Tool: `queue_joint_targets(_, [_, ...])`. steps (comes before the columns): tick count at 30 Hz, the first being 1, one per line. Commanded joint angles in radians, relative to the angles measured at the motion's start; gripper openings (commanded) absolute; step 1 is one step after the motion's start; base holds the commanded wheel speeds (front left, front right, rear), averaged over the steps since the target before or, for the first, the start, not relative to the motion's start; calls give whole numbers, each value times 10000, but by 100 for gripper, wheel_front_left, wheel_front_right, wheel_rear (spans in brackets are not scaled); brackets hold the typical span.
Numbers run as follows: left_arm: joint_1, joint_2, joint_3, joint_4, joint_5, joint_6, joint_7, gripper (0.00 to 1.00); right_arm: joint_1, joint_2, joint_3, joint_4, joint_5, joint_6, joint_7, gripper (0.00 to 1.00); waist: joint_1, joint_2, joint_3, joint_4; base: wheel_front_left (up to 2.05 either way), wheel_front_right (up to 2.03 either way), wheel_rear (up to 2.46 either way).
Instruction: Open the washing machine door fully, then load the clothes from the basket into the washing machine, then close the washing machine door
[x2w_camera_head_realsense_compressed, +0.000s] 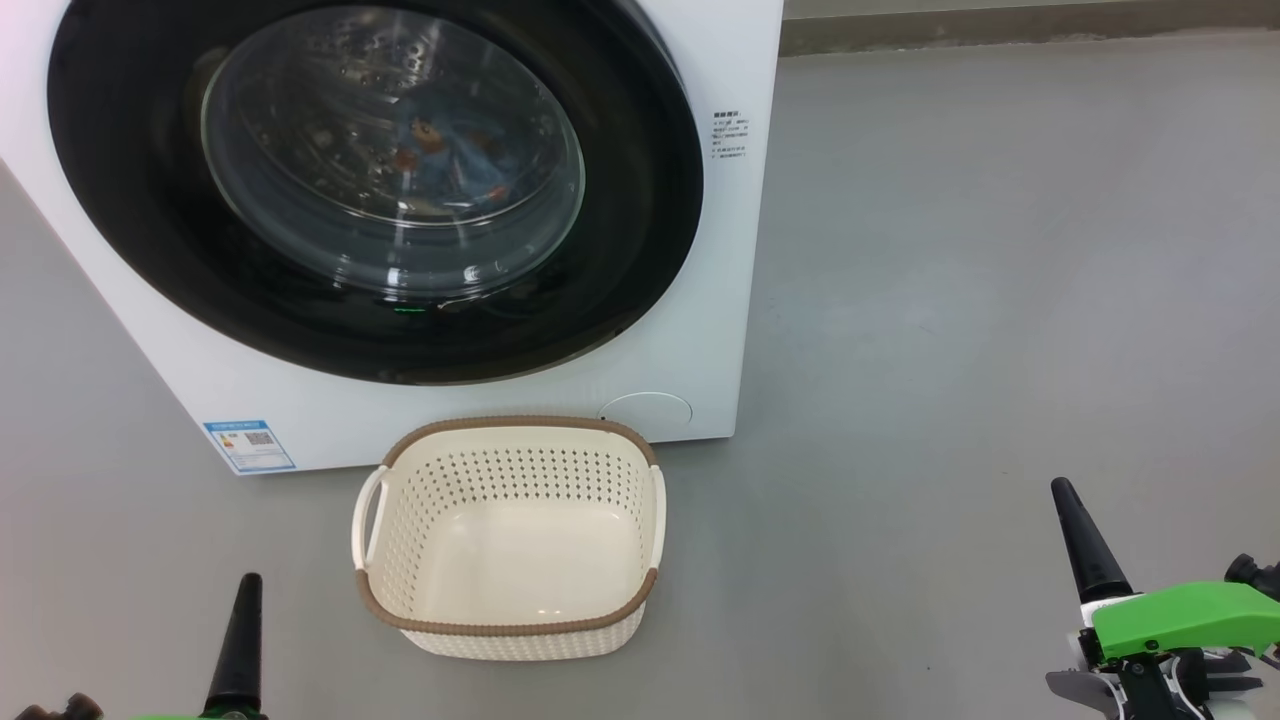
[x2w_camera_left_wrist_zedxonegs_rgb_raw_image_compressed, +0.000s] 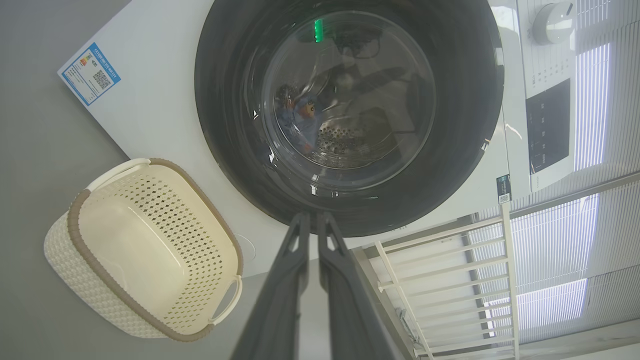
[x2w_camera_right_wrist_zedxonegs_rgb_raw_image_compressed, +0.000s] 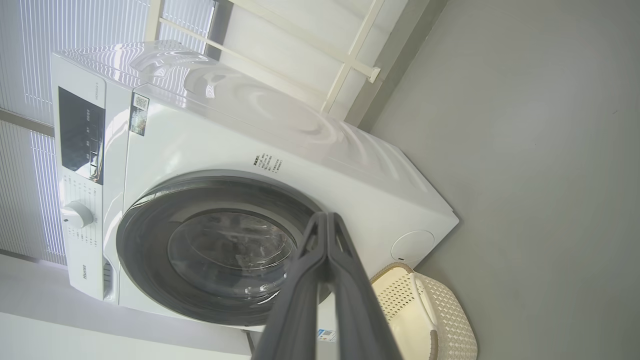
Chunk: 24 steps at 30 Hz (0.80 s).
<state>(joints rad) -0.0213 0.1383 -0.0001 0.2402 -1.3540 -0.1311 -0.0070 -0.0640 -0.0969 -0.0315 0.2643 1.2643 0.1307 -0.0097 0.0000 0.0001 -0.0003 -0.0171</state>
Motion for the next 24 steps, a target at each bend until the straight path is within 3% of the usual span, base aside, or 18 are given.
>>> queue_joint_targets(1, [-501, 114, 315, -131, -206, 2, 78, 0, -382, -77, 73, -238, 248, 8, 78, 0, 0, -1, 1, 4, 0, 0, 0])
queue_joint_targets(24, [-727, -486, 803, -21, -1698, 3, 760, 0, -414, 230, -446, -214, 2289, 3, 766, 0, 0, -1, 22, 109, 0, 0, 0])
